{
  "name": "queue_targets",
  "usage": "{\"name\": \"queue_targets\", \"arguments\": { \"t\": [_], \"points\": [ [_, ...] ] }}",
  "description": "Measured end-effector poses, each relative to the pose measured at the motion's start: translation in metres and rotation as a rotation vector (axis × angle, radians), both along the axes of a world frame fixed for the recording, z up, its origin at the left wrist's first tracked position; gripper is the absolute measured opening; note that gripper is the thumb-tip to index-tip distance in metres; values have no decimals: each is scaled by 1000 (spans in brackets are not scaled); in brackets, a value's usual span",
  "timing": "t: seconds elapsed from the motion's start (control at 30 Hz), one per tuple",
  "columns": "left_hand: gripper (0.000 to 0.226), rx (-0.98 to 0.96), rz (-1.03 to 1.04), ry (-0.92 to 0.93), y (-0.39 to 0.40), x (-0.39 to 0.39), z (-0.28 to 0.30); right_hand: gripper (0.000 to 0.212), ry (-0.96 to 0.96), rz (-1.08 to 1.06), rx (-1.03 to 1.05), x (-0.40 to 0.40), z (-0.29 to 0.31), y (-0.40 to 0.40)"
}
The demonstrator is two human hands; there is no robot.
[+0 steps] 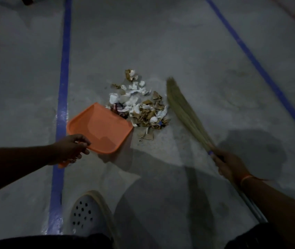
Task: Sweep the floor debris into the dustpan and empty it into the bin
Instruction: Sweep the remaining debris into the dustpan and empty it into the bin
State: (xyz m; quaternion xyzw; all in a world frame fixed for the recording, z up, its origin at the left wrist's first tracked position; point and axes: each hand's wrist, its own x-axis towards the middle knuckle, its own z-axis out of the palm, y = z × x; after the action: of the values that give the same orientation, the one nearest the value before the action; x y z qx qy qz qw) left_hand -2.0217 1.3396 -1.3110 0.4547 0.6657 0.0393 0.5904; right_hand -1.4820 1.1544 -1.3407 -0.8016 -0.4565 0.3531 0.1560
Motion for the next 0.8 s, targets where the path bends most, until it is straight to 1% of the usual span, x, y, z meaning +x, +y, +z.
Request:
{"name": "queue_targets", "arguments": {
  "t": [0.07, 0.1, 0.2, 0.4, 0.57, 0.8],
  "points": [
    [9, -16, -4, -10, -2, 12, -3, 21, 30, 3, 3, -11, 7, 3],
    [9, -20, -4, -13, -3, 16, -4, 19, 42, 17, 17, -18, 11, 5],
    [8, -4, 12, -23, -4, 27, -8, 34, 92, 88, 70, -35, 19, 14],
    [8, 19, 26, -25, -14, 40, -27, 37, 244, 21, 49, -55, 14, 24],
    [9, 26, 24, -25, -13, 39, -24, 40, 278, 129, 43, -62, 8, 20],
    [12, 37, 15, 2, -1, 52, -27, 41, 239, 262, 90, -64, 12, 12]
  ]
}}
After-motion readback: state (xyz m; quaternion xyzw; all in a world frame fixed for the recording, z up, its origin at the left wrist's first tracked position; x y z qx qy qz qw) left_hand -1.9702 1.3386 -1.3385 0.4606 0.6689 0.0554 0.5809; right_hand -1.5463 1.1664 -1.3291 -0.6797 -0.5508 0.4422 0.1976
